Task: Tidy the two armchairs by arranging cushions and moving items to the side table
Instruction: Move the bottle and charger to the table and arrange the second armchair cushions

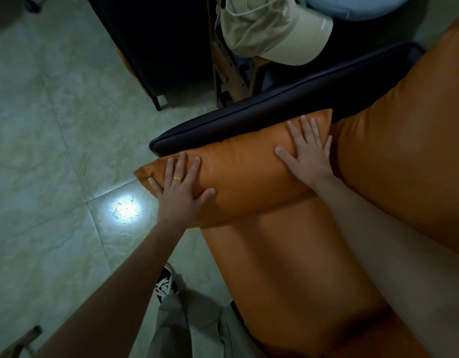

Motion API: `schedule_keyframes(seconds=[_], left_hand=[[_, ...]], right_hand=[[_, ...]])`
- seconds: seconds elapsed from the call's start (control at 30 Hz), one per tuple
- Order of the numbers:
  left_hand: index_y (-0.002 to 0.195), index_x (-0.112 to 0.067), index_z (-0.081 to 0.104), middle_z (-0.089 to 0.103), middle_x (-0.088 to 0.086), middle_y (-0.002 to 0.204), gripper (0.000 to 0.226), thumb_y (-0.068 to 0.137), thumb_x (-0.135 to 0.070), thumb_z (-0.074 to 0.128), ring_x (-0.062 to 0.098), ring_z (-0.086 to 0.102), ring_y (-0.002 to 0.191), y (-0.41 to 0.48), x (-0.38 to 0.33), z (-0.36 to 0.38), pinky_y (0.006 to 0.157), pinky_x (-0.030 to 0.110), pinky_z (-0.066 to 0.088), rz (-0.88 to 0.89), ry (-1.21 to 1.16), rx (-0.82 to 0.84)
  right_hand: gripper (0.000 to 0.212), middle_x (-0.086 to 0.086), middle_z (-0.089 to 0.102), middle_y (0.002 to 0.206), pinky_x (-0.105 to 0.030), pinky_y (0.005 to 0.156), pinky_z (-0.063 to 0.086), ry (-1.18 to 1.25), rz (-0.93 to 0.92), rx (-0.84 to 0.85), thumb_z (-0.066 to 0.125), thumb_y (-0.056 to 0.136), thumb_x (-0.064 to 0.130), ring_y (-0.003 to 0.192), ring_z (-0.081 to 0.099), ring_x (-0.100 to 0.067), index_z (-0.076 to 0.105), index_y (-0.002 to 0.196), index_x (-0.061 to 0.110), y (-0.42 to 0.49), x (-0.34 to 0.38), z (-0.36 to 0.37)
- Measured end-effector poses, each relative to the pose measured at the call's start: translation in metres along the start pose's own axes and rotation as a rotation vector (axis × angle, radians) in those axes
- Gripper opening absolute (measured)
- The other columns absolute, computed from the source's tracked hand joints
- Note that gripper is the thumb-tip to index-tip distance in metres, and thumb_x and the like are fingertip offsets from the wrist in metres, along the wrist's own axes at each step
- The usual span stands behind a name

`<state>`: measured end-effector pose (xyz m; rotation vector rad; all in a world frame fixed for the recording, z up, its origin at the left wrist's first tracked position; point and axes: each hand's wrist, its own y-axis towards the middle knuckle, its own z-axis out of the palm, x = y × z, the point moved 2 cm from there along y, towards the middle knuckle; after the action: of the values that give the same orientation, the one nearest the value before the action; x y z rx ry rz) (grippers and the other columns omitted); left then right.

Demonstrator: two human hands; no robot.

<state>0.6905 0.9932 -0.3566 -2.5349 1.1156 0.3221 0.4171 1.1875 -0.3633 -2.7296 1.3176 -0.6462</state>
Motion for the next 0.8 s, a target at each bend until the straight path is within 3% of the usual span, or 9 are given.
schedule_keyframes(seconds=[0.2, 0.33, 0.53, 0.8], left_hand=[[0.158, -0.044, 0.001, -0.015, -0.007, 0.168, 0.087, 0.092, -0.061, 0.054, 0.024, -0.014, 0.154, 0.0, 0.0, -0.014, 0.113, 0.073, -0.003, -0.031, 0.039, 0.237], [0.158, -0.043, 0.005, -0.012, -0.006, 0.168, 0.082, 0.097, -0.041, 0.059, 0.025, -0.012, 0.154, 0.005, -0.002, -0.04, 0.114, 0.073, 0.005, -0.042, 0.041, 0.397], [0.158, -0.04, 0.011, -0.005, -0.006, 0.169, 0.08, 0.098, -0.023, 0.061, 0.024, -0.007, 0.155, 0.003, -0.005, -0.058, 0.112, 0.076, 0.01, -0.032, 0.021, 0.441], [0.158, -0.039, 0.013, -0.005, -0.004, 0.169, 0.076, 0.098, -0.021, 0.057, 0.025, -0.007, 0.155, -0.005, -0.01, -0.062, 0.111, 0.076, 0.011, -0.046, 0.046, 0.432]], right_hand=[[0.086, 0.01, -0.012, 0.169, -0.062, 0.119, -0.002, 0.01, 0.11, 0.201, 0.033, 0.088, 0.08, 0.153, -0.021, -0.013, 0.007, 0.159, 0.04, -0.006, 0.013, -0.012], [0.081, 0.006, -0.012, 0.169, -0.057, 0.122, 0.007, 0.015, 0.162, 0.266, 0.044, 0.095, 0.065, 0.154, -0.018, -0.016, 0.009, 0.161, 0.034, -0.017, 0.026, -0.035], [0.073, 0.002, -0.013, 0.169, -0.042, 0.125, 0.01, 0.148, 0.174, 0.211, 0.045, 0.102, 0.043, 0.154, -0.018, -0.018, 0.009, 0.162, 0.024, -0.05, 0.037, -0.038], [0.073, 0.007, -0.013, 0.169, -0.036, 0.124, 0.007, 0.313, 0.25, 0.172, 0.045, 0.103, 0.044, 0.154, -0.013, -0.013, 0.008, 0.162, 0.022, -0.074, 0.051, -0.032]])
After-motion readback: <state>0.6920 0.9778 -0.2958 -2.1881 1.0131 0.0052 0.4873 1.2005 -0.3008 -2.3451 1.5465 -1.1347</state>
